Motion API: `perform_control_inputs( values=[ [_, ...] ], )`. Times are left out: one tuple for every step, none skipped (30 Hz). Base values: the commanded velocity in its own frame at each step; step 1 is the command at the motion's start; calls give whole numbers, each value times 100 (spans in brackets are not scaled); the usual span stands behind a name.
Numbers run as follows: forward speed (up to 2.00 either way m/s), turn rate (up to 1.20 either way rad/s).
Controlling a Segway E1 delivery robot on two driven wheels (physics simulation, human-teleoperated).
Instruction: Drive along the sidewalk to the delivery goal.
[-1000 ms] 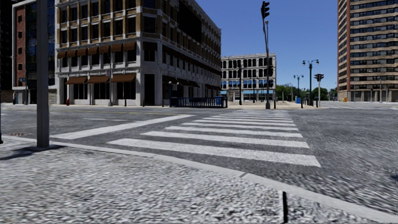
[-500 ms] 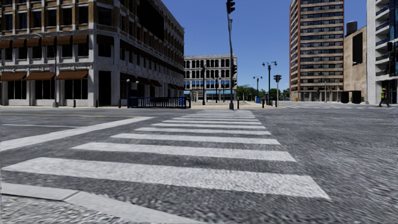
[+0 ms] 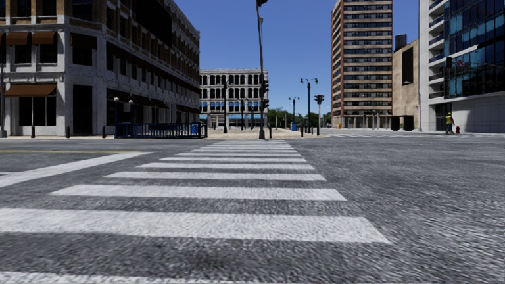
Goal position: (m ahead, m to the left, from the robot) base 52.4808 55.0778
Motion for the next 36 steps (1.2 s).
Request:
perform_control_inputs(
  values=[
    [148, 0],
    [132, 0],
    [128, 0],
    [127, 0],
    [127, 0],
    [126, 0],
    [126, 0],
    [126, 0],
    [126, 0],
    [126, 0],
    [126, 0],
    [126, 0],
    [125, 0],
    [125, 0],
    [125, 0],
    [124, 0],
    [124, 0],
    [124, 0],
    [124, 0],
    [124, 0],
    [124, 0],
    [124, 0],
    [124, 0],
    [124, 0],
    [124, 10],
    [124, 17],
    [124, 17],
    [124, 19],
    [124, 20],
    [143, 28],
    [200, 32],
    [200, 34],
    [200, 34],
    [200, 35],
    [200, 35],
    [200, 35]
  ],
)
